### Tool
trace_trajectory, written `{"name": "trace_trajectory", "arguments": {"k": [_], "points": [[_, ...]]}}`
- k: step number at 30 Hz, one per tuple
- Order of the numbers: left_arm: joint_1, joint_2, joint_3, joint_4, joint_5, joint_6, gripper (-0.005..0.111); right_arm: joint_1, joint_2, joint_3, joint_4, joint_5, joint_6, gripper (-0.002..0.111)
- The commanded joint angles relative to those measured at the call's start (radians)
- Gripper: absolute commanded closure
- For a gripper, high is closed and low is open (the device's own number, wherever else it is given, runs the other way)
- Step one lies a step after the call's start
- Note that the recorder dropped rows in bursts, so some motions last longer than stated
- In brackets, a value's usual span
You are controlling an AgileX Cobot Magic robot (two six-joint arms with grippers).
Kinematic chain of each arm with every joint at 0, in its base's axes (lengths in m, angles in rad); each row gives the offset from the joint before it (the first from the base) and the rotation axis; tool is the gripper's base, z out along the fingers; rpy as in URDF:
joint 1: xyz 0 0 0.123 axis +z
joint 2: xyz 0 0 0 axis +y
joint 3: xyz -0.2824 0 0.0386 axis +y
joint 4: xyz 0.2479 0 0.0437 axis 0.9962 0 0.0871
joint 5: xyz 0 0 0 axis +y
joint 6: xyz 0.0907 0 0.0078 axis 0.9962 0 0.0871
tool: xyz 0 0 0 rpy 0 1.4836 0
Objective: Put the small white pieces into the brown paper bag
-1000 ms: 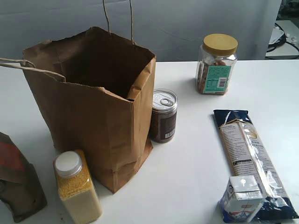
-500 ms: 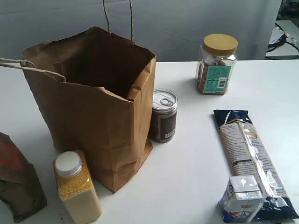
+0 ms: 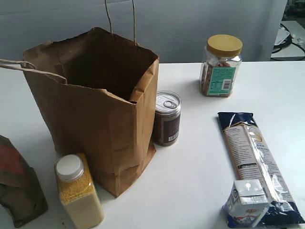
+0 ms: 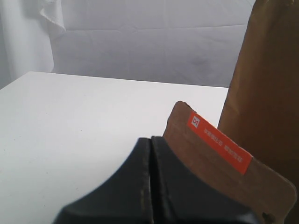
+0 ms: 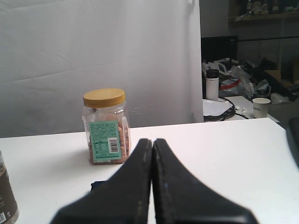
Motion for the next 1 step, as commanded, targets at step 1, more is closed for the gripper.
{"name": "trace_trajectory", "arguments": {"k": [1], "points": [[-0.005, -0.003, 0.004, -0.008, -0.004, -0.005, 0.107, -0.006, -0.006, 0.004, -0.001, 0.003, 0.000, 0.108]]}}
